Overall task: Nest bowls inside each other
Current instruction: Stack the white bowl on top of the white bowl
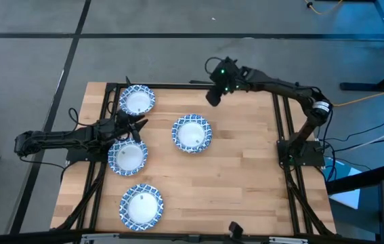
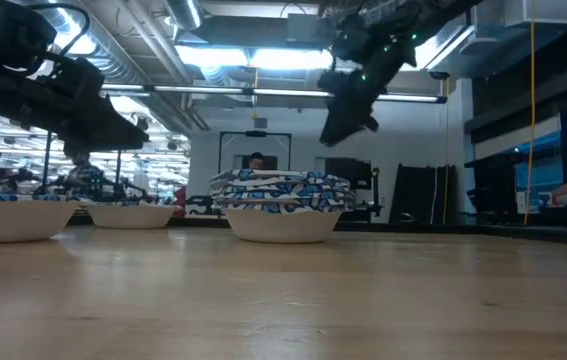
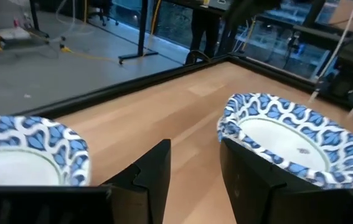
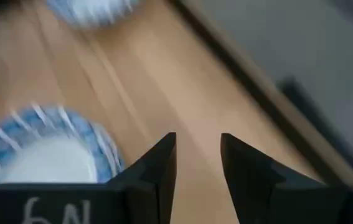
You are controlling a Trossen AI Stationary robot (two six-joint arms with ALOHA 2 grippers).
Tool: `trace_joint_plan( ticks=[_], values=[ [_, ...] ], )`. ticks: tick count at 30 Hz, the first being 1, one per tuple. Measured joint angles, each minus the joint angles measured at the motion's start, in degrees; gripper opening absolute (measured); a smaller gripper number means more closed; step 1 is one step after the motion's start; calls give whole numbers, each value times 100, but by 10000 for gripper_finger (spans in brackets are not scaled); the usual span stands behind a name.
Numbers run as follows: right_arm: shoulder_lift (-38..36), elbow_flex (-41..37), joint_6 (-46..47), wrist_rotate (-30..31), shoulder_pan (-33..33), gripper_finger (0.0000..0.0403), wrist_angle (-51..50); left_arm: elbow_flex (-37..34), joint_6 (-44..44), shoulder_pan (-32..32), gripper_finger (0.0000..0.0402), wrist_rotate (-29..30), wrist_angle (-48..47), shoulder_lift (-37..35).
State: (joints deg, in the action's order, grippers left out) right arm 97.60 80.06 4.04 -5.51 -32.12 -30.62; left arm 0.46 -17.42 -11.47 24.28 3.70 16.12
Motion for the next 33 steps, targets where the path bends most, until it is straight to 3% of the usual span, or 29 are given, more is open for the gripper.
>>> trace_joint_plan(
  ticks=[4,7,14,21,24,27,33],
  values=[
    [-372,-32,-167,-736,24,126,1360,1,145,-2,133,143,12,-2],
    [-679,-302,-286,-1190,30,126,1813,1,143,-2,133,165,14,0],
    [-1549,-1748,-344,-1206,47,126,2471,1,143,-2,133,168,18,-2],
    [-2837,-4064,514,-1210,131,126,4480,12,167,-2,133,386,39,-1],
    [-3234,-4790,874,-1222,265,126,5396,154,576,-2,133,428,52,0],
    [-3484,-5208,1149,-1217,311,126,6175,252,950,-2,133,481,308,-2],
    [-3603,-5378,1260,-1217,313,126,6270,270,1203,-2,133,537,930,-1]
  ],
)
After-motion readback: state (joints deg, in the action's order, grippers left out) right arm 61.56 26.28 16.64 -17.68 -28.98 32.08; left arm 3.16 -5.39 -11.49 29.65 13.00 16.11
